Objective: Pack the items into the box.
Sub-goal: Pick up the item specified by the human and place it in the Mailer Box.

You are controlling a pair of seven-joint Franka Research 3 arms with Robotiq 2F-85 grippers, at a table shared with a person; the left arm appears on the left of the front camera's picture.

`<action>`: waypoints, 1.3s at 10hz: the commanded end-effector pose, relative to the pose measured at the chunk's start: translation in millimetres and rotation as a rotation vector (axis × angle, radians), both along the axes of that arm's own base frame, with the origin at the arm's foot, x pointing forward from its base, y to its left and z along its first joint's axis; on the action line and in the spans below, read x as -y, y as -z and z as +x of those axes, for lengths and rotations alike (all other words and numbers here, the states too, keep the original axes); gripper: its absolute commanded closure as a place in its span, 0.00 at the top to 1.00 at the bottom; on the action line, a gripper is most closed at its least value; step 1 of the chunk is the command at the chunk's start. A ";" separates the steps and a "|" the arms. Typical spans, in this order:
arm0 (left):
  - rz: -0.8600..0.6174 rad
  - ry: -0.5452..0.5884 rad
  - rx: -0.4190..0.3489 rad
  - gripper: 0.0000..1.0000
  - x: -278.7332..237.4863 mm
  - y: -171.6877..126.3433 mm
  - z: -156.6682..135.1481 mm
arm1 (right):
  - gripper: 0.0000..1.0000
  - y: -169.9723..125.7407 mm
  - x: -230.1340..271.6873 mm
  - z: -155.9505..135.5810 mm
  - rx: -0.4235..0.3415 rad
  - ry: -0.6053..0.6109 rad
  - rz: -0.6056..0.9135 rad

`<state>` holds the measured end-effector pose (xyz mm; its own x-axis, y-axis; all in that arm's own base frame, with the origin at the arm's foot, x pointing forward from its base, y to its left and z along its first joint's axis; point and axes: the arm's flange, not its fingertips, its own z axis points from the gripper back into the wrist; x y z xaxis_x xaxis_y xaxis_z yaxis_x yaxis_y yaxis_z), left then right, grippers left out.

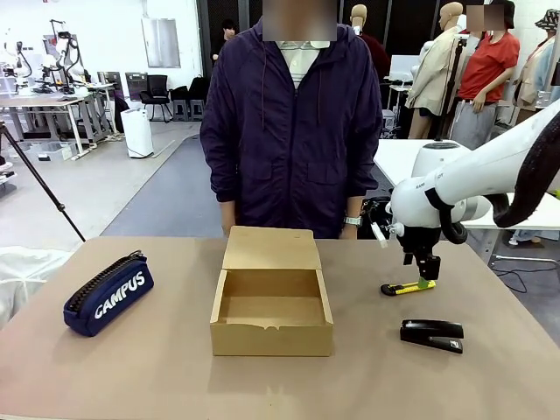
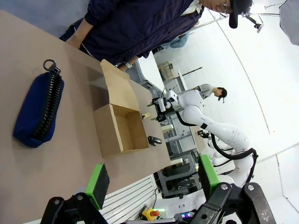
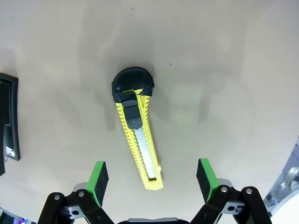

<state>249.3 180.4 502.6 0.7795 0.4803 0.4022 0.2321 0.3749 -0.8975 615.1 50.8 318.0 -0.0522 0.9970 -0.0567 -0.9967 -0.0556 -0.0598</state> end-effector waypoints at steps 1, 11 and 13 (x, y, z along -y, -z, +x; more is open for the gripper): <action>-0.011 0.000 0.018 1.00 0.1 -2.6 0.4 | 1.00 10.0 -0.2 -1.7 0.015 0.005 -0.029; -0.011 0.000 0.018 1.00 0.1 -2.6 0.4 | 1.00 25.6 5.8 3.4 -0.042 -0.022 0.024; -0.011 0.000 0.018 1.00 0.1 -2.6 0.4 | 1.00 25.5 7.8 4.2 -0.048 -0.032 0.039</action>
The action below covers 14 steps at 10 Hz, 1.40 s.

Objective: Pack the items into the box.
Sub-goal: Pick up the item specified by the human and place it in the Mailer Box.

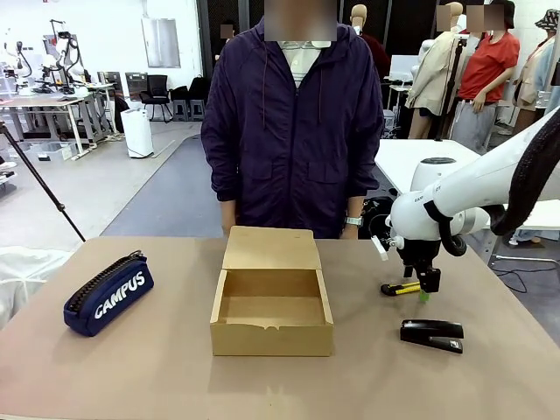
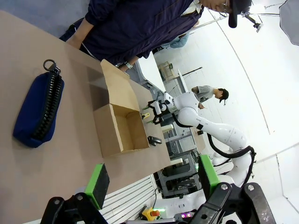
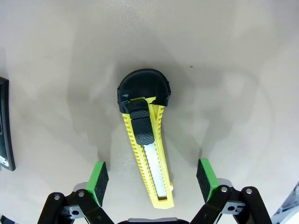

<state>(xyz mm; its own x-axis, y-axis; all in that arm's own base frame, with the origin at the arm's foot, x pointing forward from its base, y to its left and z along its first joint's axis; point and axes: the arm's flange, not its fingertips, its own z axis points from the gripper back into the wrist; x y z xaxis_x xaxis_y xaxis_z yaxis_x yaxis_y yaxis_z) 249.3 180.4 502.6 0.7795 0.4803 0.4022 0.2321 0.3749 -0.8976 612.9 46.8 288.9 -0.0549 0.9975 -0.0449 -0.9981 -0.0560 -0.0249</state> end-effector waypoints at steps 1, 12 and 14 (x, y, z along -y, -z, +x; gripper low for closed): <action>-0.011 0.000 0.018 1.00 0.1 -2.6 0.4 | 1.00 -3.7 4.1 6.3 -0.015 -0.031 0.036; -0.011 0.000 0.018 1.00 0.1 -2.6 0.4 | 0.00 -3.3 2.8 6.5 -0.071 -0.052 0.077; -0.011 0.000 0.018 1.00 0.1 -2.6 0.4 | 0.00 -3.8 1.9 6.8 -0.077 -0.053 0.077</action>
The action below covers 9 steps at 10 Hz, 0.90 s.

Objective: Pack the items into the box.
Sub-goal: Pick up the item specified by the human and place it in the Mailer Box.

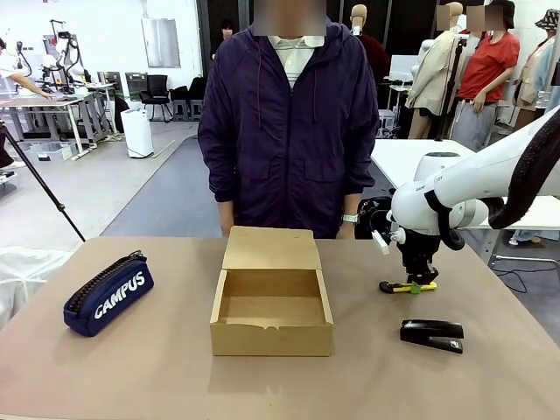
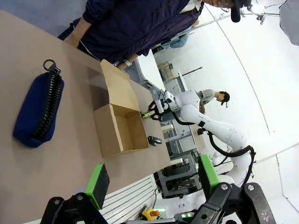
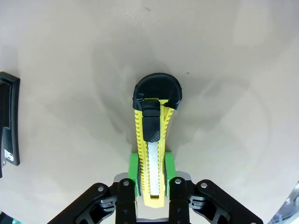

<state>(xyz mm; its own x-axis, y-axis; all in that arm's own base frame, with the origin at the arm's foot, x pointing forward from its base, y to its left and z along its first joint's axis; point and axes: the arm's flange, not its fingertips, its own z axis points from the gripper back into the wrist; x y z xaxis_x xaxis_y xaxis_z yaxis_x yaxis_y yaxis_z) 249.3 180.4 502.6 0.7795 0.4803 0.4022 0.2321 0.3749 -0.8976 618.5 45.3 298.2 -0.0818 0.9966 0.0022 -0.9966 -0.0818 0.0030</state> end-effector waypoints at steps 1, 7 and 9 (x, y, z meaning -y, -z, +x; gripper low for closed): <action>-0.011 0.000 0.018 1.00 0.1 -2.6 0.4 | 0.00 1.9 0.3 0.8 -0.048 -0.034 0.036; -0.011 0.000 0.018 1.00 0.1 -2.6 0.4 | 0.00 -135.9 -4.8 -40.2 -0.116 0.046 0.018; -0.011 0.000 0.018 1.00 0.1 -2.6 0.4 | 0.00 -128.3 10.0 -39.6 -0.040 0.159 0.039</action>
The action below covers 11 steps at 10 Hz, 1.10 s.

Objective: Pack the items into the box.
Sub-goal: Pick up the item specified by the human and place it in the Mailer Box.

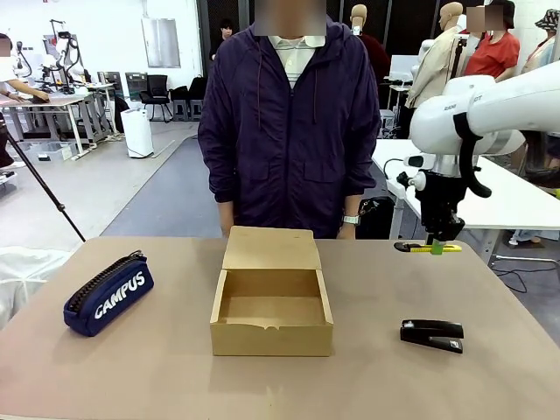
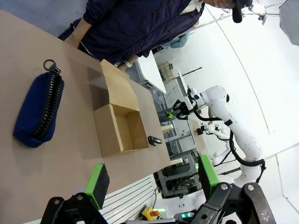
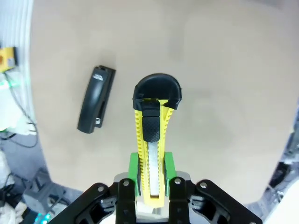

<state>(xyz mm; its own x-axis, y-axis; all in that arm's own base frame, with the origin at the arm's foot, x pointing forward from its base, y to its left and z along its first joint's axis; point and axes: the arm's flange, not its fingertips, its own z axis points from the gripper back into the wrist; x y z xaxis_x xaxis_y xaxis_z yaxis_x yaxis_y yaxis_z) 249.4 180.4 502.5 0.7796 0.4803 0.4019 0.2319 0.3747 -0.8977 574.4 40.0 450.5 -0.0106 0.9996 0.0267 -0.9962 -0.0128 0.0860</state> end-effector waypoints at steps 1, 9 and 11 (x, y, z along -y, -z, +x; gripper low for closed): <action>-0.011 0.000 0.019 1.00 0.1 -2.7 0.4 | 0.00 3.7 -6.8 0.7 -0.016 -0.044 0.000; -0.011 0.000 0.019 1.00 0.1 -2.7 0.4 | 0.00 -21.2 -214.4 0.4 -0.011 0.202 -0.094; -0.011 0.000 0.019 1.00 0.1 -2.7 0.4 | 0.00 -19.4 -290.9 -34.4 -0.035 0.040 0.001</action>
